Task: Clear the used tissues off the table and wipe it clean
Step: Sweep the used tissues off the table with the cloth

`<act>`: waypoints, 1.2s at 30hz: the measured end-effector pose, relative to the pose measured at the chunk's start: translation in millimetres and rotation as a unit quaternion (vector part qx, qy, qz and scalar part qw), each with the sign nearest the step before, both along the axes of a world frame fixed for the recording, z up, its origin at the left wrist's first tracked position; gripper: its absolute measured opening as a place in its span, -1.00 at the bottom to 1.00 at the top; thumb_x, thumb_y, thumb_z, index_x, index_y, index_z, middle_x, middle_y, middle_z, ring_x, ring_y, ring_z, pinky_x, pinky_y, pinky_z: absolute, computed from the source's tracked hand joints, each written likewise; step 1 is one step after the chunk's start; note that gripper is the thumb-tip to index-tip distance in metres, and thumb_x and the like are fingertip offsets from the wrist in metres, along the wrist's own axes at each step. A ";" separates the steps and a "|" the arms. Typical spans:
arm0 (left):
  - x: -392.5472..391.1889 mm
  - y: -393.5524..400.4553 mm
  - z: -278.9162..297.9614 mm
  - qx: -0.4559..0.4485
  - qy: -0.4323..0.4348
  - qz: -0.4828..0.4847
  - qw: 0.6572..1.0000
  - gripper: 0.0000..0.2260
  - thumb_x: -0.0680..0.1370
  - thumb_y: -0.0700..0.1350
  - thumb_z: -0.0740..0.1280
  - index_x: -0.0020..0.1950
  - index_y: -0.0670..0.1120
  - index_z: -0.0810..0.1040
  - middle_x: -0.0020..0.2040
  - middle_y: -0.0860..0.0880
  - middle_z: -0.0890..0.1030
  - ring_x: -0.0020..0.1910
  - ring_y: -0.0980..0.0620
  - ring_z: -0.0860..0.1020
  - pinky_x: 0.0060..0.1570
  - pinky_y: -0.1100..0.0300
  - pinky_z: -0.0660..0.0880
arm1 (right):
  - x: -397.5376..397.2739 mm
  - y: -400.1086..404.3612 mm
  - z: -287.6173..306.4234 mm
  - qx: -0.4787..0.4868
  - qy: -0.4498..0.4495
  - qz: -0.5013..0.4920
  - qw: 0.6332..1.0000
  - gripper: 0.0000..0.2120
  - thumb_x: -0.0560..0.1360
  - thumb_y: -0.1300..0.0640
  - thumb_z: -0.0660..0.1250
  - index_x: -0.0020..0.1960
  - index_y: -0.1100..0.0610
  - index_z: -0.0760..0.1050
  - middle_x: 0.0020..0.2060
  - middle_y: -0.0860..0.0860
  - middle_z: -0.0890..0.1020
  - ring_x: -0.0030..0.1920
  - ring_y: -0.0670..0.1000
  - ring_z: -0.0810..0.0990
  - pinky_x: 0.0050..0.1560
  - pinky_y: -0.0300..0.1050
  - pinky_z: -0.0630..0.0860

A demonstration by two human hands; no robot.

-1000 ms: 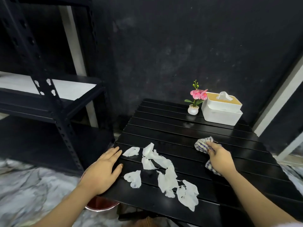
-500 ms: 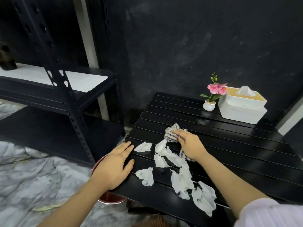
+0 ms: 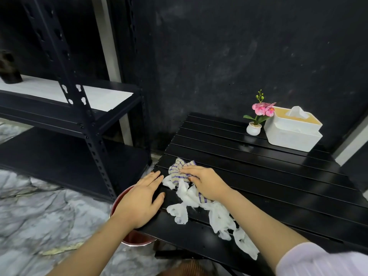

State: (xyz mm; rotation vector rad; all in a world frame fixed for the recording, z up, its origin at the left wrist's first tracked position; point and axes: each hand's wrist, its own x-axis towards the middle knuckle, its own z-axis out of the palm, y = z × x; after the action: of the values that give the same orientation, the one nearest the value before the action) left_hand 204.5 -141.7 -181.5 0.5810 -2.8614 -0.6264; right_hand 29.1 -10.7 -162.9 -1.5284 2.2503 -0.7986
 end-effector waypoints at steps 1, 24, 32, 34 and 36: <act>-0.1 0.0 0.0 0.000 0.001 0.001 1.000 -0.43 0.50 0.15 0.01 0.49 0.01 0.10 0.54 0.09 0.09 0.51 0.15 0.00 0.41 0.31 -0.08 | 3.0 0.2 0.6 -0.003 -0.008 0.005 1.000 -0.66 0.54 0.30 0.15 0.27 0.10 0.44 0.30 0.01 0.49 0.35 -0.07 0.36 0.37 -0.31 0.16; 3.3 5.9 8.8 -0.004 -0.008 0.002 1.000 -0.52 0.58 0.01 0.13 0.48 -0.05 0.15 0.53 0.02 0.14 0.52 0.07 0.05 0.50 0.13 0.03 | -4.7 293.1 38.6 -0.033 0.006 -0.503 0.864 -0.71 0.52 0.28 0.19 0.16 0.07 0.53 -0.18 0.10 0.64 -0.27 0.06 0.50 -0.25 -0.14 0.37; 4.7 7.9 12.6 -0.003 -0.032 -0.005 0.999 -0.53 0.59 -0.01 0.13 0.48 -0.07 0.14 0.53 -0.02 0.13 0.52 0.04 0.04 0.51 0.11 0.01 | 24.4 310.0 -3.8 -0.026 -0.004 -0.523 0.852 -0.65 0.52 0.23 0.17 0.28 0.05 0.43 -0.15 -0.03 0.52 -0.33 -0.32 0.28 -0.37 -0.51 0.27; 5.4 7.7 11.0 0.005 -0.031 -0.005 0.999 -0.53 0.59 -0.01 0.13 0.48 -0.07 0.14 0.53 -0.02 0.12 0.52 0.05 0.03 0.51 0.11 0.01 | 29.9 298.9 -5.7 -0.033 -0.010 -0.522 0.852 -0.66 0.51 0.25 0.16 0.27 0.07 0.44 -0.05 0.12 0.64 -0.30 -0.22 0.41 -0.24 -0.37 0.36; 6.3 7.5 9.1 0.014 -0.028 -0.004 1.000 -0.53 0.59 0.00 0.13 0.48 -0.06 0.14 0.54 0.00 0.11 0.52 0.05 0.02 0.50 0.09 0.03 | 40.7 281.7 -2.4 -0.040 -0.009 -0.513 0.857 -0.67 0.52 0.28 0.15 0.25 0.13 0.45 0.15 0.21 0.59 -0.03 0.09 0.60 -0.01 0.04 0.58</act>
State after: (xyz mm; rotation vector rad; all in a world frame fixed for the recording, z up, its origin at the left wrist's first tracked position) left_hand 210.8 -134.2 -172.4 0.6007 -2.9133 -0.6617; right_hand 69.7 271.0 -165.3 -0.1856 2.9825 -1.1274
